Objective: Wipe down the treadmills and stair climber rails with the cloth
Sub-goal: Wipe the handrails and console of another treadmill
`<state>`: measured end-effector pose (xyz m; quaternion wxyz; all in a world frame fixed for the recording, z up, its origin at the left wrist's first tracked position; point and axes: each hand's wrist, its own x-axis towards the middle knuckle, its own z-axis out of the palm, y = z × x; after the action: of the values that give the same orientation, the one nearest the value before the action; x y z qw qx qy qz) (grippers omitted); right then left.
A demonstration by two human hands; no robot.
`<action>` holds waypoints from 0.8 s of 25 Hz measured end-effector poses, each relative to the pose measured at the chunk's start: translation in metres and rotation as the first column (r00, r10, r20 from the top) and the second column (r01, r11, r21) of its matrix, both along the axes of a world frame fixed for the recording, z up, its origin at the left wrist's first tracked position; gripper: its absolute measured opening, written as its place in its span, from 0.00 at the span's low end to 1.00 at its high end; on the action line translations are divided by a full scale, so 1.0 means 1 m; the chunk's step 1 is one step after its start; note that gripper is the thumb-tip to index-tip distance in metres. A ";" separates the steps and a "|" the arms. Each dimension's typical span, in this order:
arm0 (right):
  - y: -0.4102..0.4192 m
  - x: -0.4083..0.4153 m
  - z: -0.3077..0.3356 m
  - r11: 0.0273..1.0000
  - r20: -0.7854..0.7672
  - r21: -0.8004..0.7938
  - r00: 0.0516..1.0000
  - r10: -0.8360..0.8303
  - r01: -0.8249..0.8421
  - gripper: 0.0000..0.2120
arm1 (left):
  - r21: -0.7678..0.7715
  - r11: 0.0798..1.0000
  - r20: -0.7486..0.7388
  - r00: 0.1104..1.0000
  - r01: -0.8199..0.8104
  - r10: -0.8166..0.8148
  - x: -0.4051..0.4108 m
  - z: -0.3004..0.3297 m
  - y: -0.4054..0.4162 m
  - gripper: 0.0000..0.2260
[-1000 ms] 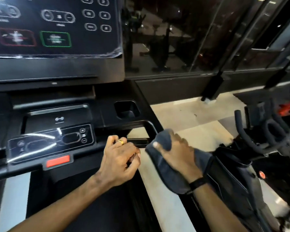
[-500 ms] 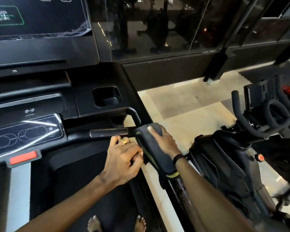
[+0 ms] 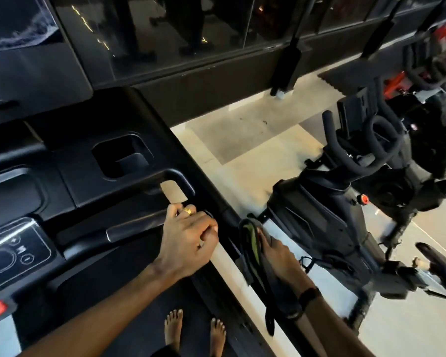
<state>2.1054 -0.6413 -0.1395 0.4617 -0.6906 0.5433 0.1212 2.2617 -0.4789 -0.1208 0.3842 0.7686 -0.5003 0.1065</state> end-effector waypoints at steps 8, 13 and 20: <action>0.052 0.079 0.005 0.755 -0.292 -0.480 0.892 0.344 -0.448 0.46 | -0.050 0.999 -0.097 0.995 0.006 -0.011 0.033 -0.001 -0.026 0.09; -0.016 0.084 -0.004 0.959 0.037 -0.093 0.962 0.270 -0.266 0.22 | -0.046 0.995 -0.144 0.985 0.094 -0.100 0.027 0.003 -0.033 0.07; -0.010 -0.013 -0.004 0.990 -0.017 0.108 0.996 -0.090 0.091 0.22 | -0.030 0.983 -0.104 0.978 0.181 -0.183 0.019 0.012 -0.044 0.07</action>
<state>2.0926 -0.6518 -0.1434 0.5003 -0.6384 0.5694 0.1338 2.2805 -0.5234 -0.1090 0.4260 0.7203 -0.5463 0.0351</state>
